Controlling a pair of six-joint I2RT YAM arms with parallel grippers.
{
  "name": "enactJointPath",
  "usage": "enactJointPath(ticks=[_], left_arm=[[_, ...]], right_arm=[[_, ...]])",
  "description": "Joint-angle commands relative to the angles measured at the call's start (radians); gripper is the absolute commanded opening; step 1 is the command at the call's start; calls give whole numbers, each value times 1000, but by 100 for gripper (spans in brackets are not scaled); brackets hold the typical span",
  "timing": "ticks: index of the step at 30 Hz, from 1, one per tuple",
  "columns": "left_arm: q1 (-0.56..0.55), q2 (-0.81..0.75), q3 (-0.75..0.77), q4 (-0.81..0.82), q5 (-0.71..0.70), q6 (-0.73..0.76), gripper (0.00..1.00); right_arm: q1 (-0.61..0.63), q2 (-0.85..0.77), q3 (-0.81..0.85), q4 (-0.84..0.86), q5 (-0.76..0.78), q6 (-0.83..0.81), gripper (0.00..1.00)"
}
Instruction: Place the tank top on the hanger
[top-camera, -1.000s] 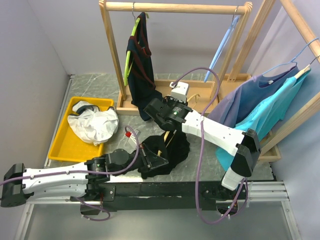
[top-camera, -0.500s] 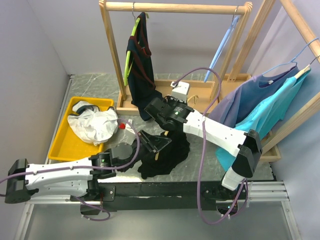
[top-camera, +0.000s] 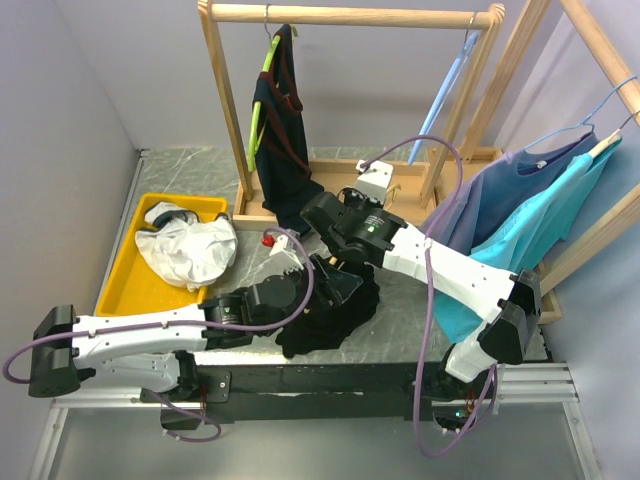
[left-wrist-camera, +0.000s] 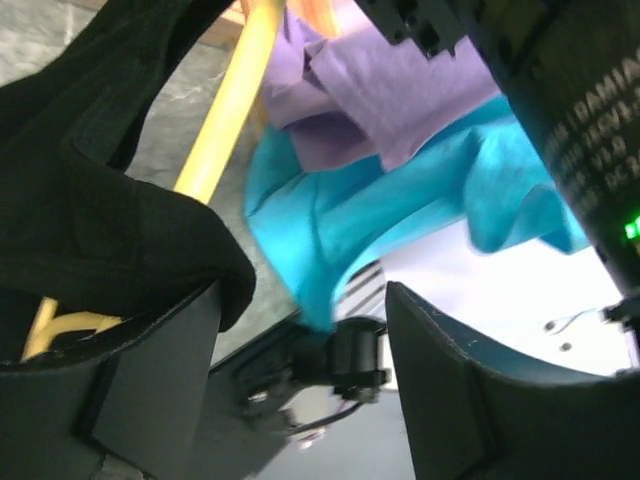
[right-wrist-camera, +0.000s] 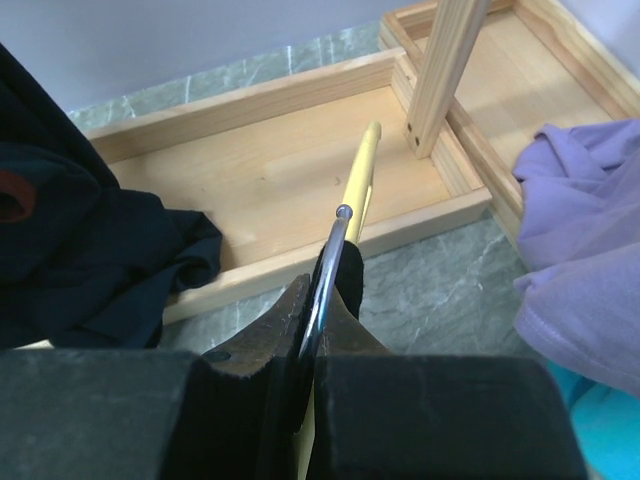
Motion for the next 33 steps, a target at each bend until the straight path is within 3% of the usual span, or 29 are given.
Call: enactJointPath(ticks=[1, 5, 16, 18, 23, 33], left_arm=[[4, -29, 90, -107, 42, 212, 65], [9, -40, 162, -271, 93, 300, 54], [9, -198, 176, -498, 156, 395, 56], [9, -186, 191, -549, 156, 424, 60], [7, -99, 237, -640, 119, 439, 44], [6, 7, 239, -612, 61, 456, 38]], right_arm=[[-1, -40, -3, 36, 17, 4, 0], [-1, -51, -21, 56, -6, -9, 0], [-1, -52, -26, 75, -41, -34, 0], [-1, -51, -23, 75, -47, -35, 0], [0, -51, -18, 78, -58, -40, 0], [-1, -54, -18, 73, -66, -45, 0]])
